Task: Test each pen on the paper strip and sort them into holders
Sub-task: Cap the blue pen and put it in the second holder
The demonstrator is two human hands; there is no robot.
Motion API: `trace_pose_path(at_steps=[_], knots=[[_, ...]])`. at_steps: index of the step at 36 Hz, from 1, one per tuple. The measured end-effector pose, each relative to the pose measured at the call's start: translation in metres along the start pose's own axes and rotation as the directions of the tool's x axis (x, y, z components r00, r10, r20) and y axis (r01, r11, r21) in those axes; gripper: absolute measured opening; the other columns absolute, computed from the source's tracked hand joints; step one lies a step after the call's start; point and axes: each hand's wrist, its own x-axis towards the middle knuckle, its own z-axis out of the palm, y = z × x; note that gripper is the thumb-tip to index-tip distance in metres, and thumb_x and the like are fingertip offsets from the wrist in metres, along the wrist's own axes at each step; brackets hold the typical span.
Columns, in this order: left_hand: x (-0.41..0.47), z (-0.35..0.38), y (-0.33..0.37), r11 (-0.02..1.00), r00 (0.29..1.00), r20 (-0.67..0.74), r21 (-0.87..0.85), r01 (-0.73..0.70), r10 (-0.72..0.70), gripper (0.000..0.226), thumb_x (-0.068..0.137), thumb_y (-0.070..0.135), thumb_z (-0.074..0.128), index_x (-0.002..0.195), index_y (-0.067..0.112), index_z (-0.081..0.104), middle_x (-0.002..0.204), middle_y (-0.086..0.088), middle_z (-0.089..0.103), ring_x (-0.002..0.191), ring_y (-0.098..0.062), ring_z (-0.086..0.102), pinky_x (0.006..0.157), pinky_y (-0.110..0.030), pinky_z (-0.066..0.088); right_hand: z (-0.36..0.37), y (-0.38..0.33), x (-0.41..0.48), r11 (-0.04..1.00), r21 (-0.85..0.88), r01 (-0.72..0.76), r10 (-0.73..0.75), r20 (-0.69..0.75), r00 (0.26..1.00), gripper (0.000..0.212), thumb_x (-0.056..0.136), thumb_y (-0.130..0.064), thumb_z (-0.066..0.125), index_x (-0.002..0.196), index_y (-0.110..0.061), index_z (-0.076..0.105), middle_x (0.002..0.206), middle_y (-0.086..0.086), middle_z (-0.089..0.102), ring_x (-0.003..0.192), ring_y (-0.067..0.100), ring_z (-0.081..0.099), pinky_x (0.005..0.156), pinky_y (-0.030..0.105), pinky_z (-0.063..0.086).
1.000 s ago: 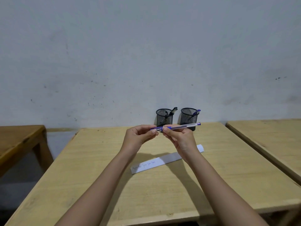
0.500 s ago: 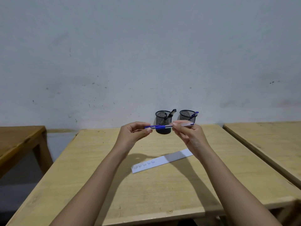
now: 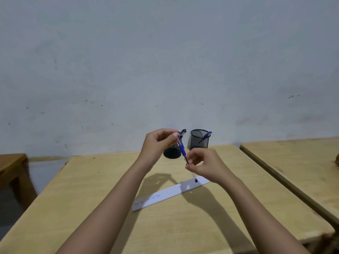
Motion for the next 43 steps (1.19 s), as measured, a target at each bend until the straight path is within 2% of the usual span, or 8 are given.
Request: trace_pose_path(at_steps=[7, 10, 15, 17, 20, 27, 35, 43], knots=[[0.044, 0.039, -0.040, 0.995, 0.996, 0.000, 0.044, 0.093, -0.093, 0.011, 0.091, 0.017, 0.058, 0.097, 0.013, 0.067, 0.095, -0.006, 0.069, 0.090, -0.016, 0.064, 0.089, -0.027, 0.051, -0.021, 0.047, 0.019, 0.925, 0.361, -0.118, 0.213, -0.235, 0.948, 0.022, 0.073, 0.002, 0.068, 0.070, -0.017, 0.058, 0.073, 0.008, 0.065, 0.079, 0.032, 0.067, 0.080, 0.049, 0.056], [0.063, 0.052, -0.074, 0.966, 0.983, 0.038, 0.191, 0.172, -0.182, 0.006, 0.088, 0.020, 0.063, 0.093, 0.023, 0.060, 0.095, 0.000, 0.063, 0.092, -0.014, 0.058, 0.086, -0.023, 0.046, -0.034, 0.068, 0.030, 0.840, 0.535, -0.086, 0.290, -0.311, 0.905, 0.018, 0.079, 0.006, 0.064, 0.076, -0.010, 0.055, 0.079, 0.011, 0.063, 0.081, 0.030, 0.066, 0.084, 0.046, 0.055], [0.094, 0.076, -0.116, 0.921, 0.967, 0.058, 0.324, 0.218, -0.250, 0.032, 0.087, 0.018, 0.065, 0.115, 0.015, 0.051, 0.097, 0.011, 0.054, 0.090, -0.003, 0.053, 0.076, -0.015, 0.043, -0.061, 0.105, 0.063, 0.726, 0.687, 0.022, 0.425, -0.473, 0.772, 0.014, 0.086, 0.002, 0.057, 0.079, -0.009, 0.051, 0.083, 0.011, 0.056, 0.081, 0.026, 0.064, 0.078, 0.028, 0.058], [0.105, 0.082, -0.129, 0.916, 0.971, 0.065, 0.350, 0.196, -0.232, 0.031, 0.086, 0.016, 0.066, 0.111, 0.019, 0.047, 0.091, 0.020, 0.049, 0.087, 0.002, 0.049, 0.064, 0.001, 0.038, -0.071, 0.117, 0.076, 0.730, 0.682, 0.043, 0.442, -0.518, 0.732, 0.010, 0.087, 0.001, 0.057, 0.083, -0.006, 0.052, 0.080, 0.009, 0.057, 0.075, 0.019, 0.065, 0.073, 0.020, 0.057], [0.119, 0.088, -0.149, 0.928, 0.977, 0.068, 0.332, 0.170, -0.204, 0.030, 0.083, 0.011, 0.068, 0.104, 0.021, 0.050, 0.095, 0.020, 0.056, 0.090, 0.001, 0.054, 0.061, 0.004, 0.037, -0.076, 0.133, 0.095, 0.772, 0.635, 0.037, 0.429, -0.562, 0.707, 0.010, 0.085, -0.001, 0.060, 0.082, -0.008, 0.053, 0.076, 0.003, 0.059, 0.075, 0.020, 0.065, 0.072, 0.019, 0.057], [0.141, 0.092, -0.187, 0.949, 0.982, 0.034, 0.264, 0.172, -0.187, 0.065, 0.059, 0.038, 0.077, 0.118, 0.034, 0.049, 0.122, 0.005, 0.060, 0.113, -0.010, 0.059, 0.098, -0.038, 0.049, -0.059, 0.162, 0.135, 0.849, 0.517, -0.111, 0.412, -0.515, 0.752, 0.011, 0.080, -0.006, 0.066, 0.081, -0.014, 0.058, 0.080, 0.004, 0.065, 0.078, 0.020, 0.066, 0.086, 0.040, 0.054], [0.149, 0.094, -0.201, 0.959, 0.989, 0.022, 0.248, 0.140, -0.150, 0.080, 0.062, 0.048, 0.076, 0.132, 0.030, 0.040, 0.128, 0.008, 0.057, 0.119, -0.008, 0.055, 0.103, -0.042, 0.044, -0.050, 0.174, 0.155, 0.910, 0.334, -0.244, 0.364, -0.367, 0.856, 0.012, 0.087, -0.020, 0.060, 0.077, -0.026, 0.060, 0.080, -0.004, 0.064, 0.090, 0.026, 0.064, 0.087, 0.044, 0.053], [0.151, 0.094, -0.206, 0.967, 0.992, 0.023, 0.227, 0.119, -0.128, 0.068, 0.066, 0.043, 0.076, 0.126, 0.031, 0.046, 0.123, 0.005, 0.062, 0.115, -0.012, 0.059, 0.102, -0.044, 0.045, -0.048, 0.174, 0.160, 0.933, 0.187, -0.306, 0.349, -0.274, 0.896, 0.018, 0.083, -0.011, 0.062, 0.101, -0.010, 0.065, 0.084, 0.006, 0.064, 0.078, 0.016, 0.058, 0.070, 0.024, 0.044]])
